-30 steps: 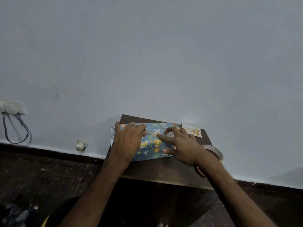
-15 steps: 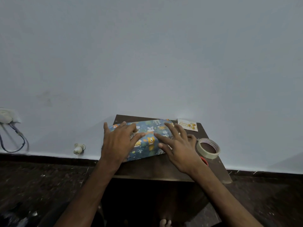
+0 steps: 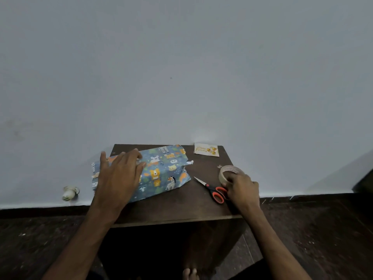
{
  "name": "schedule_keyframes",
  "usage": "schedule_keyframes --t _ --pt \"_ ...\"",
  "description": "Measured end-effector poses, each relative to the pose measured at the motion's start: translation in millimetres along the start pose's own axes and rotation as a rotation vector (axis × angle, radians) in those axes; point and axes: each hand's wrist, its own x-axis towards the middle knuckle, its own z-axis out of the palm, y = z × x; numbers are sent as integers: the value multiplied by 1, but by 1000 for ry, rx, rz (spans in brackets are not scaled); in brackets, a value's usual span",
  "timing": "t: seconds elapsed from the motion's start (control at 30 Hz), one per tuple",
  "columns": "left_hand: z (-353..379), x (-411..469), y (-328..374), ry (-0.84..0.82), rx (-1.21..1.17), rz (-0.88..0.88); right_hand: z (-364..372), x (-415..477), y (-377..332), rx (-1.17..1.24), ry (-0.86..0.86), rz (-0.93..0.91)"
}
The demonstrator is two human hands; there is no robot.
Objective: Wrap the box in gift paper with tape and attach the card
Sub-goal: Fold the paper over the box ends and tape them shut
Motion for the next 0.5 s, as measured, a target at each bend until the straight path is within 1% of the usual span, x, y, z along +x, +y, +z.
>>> schedule_keyframes --t 0.1,0.17,0.2,0.27,0.33,0.37,0.47,0.5 --pt "0 1 10 76 -54 57 7 -4 8 40 113 20" --pt "-5 2 25 158 -81 147 9 -8 14 150 181 1" --pt "-8 1 35 189 -114 189 7 -11 15 258 209 -25" --pt "-11 -2 61 189 -288 212 0 -22 12 630 219 -58" --pt "-15 -7 86 82 -529 125 -10 -37 2 1015 149 -102" --pt "-16 -10 97 -1 -635 57 -12 -45 -4 1118 124 -149" --pt "-15 -17 118 -321 -996 -118 -13 -64 -21 1263 41 -303" --pt "-15 -19 121 -388 -1098 -155 -12 -68 -25 1287 -3 -336"
